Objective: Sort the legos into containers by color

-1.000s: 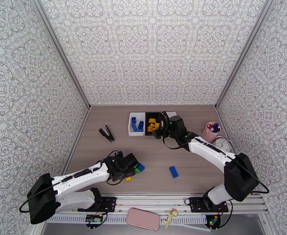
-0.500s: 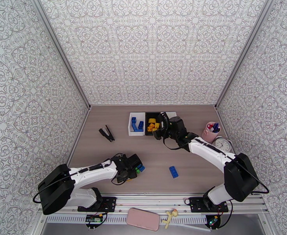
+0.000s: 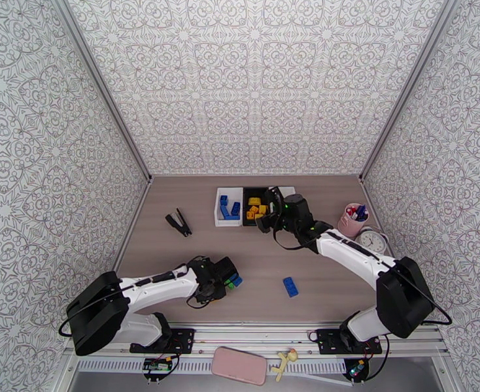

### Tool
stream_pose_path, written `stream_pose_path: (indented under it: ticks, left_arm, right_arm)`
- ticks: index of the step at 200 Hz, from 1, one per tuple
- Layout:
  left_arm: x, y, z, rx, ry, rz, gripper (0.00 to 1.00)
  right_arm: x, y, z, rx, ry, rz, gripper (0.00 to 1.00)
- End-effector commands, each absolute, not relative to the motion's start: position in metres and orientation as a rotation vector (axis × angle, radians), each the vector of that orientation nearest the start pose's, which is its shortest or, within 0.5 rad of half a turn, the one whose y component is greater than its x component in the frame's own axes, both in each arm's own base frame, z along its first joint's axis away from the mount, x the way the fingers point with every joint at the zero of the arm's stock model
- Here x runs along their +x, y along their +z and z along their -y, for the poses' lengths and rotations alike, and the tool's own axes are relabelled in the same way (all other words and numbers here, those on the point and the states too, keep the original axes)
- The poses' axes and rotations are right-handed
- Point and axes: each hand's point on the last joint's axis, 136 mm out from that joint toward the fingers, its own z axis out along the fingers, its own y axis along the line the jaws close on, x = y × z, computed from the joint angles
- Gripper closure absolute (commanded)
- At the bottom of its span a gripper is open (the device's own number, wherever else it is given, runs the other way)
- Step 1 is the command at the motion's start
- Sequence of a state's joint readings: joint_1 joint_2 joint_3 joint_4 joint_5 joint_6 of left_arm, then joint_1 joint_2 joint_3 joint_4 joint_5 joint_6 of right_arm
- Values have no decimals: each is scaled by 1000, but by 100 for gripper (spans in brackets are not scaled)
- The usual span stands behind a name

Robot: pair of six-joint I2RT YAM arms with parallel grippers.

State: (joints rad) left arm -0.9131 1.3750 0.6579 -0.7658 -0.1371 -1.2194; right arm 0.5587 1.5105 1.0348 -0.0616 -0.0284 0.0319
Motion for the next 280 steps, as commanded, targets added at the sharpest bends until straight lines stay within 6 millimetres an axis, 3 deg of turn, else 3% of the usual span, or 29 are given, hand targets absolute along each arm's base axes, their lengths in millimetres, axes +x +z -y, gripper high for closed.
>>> stream_pose_path:
  ticks: [1,60,89,145,186,222,280]
  left_arm:
    - [166,21,159,-442,-61,-2872,70]
    - [200,71,169,-297,-156,-2699,68]
    - [223,102,173,-258,-226,-2572,76]
    - [278,160,200,-153,-388,-2381,77]
    - [336,189,226,-131,-495,-2254,77]
    - [380,198,247,-84,-463,-2190,77]
    - [444,190,292,-11,-522,-2192,78]
  right_arm:
    - [383,199,-246,-544,411,-2060,3]
    - [376,204,-240,-521,412,-2059,3]
    - [374,204,-235,-506,401,-2060,3]
    - [362,216,-223,-473,384,-2038,3]
    - [352,220,-215,-448,390,-2030,4]
    - [344,221,-208,-420,396,-2028,4]
    - [336,228,-199,-407,380,-2007,4]
